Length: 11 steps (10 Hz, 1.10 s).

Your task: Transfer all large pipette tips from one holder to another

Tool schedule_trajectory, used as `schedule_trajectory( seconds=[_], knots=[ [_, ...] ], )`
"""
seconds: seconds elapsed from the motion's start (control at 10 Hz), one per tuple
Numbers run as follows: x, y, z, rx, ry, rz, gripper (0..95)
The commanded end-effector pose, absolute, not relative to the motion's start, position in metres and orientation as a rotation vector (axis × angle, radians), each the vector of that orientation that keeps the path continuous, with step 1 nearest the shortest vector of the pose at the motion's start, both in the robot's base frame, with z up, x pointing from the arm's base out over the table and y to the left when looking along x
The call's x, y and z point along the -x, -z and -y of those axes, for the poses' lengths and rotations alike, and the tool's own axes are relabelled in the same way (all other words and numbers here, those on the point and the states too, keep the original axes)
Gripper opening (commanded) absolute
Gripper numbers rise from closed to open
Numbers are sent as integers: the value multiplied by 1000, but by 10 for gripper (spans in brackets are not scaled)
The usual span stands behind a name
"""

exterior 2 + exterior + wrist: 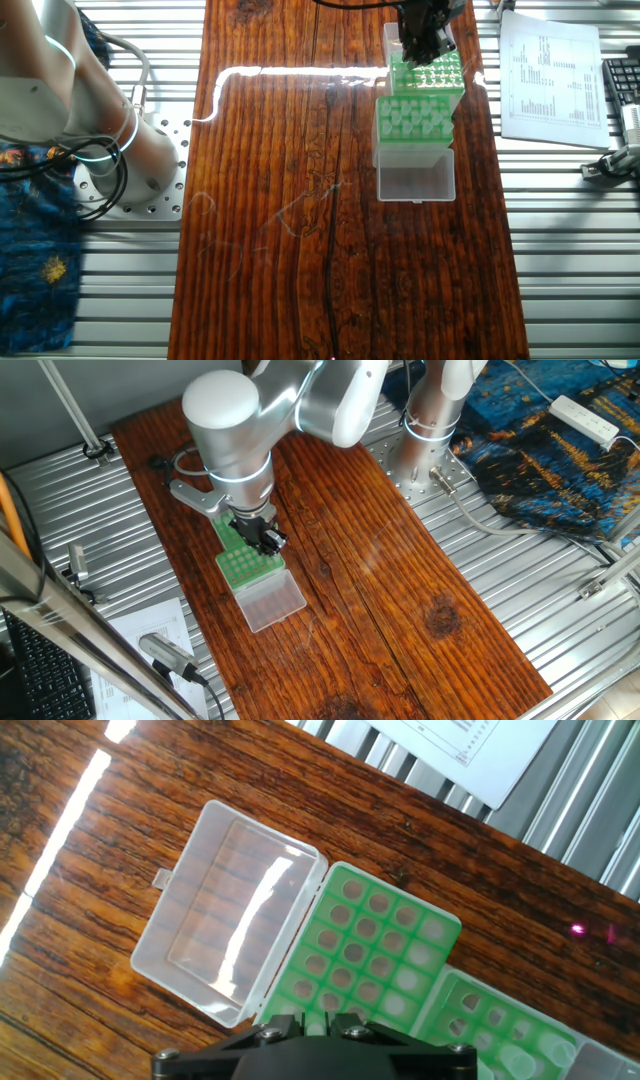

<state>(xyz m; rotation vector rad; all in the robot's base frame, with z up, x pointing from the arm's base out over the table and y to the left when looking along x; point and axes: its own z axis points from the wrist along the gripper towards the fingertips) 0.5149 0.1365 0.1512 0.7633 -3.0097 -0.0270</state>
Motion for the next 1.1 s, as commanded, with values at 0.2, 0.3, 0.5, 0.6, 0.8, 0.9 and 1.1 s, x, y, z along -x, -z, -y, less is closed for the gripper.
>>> schedule_trajectory(
  seconds=[0.2, 0.3, 0.5, 0.6, 0.8, 0.9, 1.1],
  knots=[
    [-514, -153, -137, -765, 29, 3012, 0],
    [-514, -155, -137, -767, 31, 3012, 0],
    [-514, -160, -137, -771, 32, 3010, 0],
    [-514, -164, -137, -780, 30, 3006, 0],
    [-517, -173, -134, -796, 34, 2996, 0],
    [-519, -177, -132, -804, 39, 2993, 0],
    [-522, -184, -130, -808, 49, 2989, 0]
  ],
)
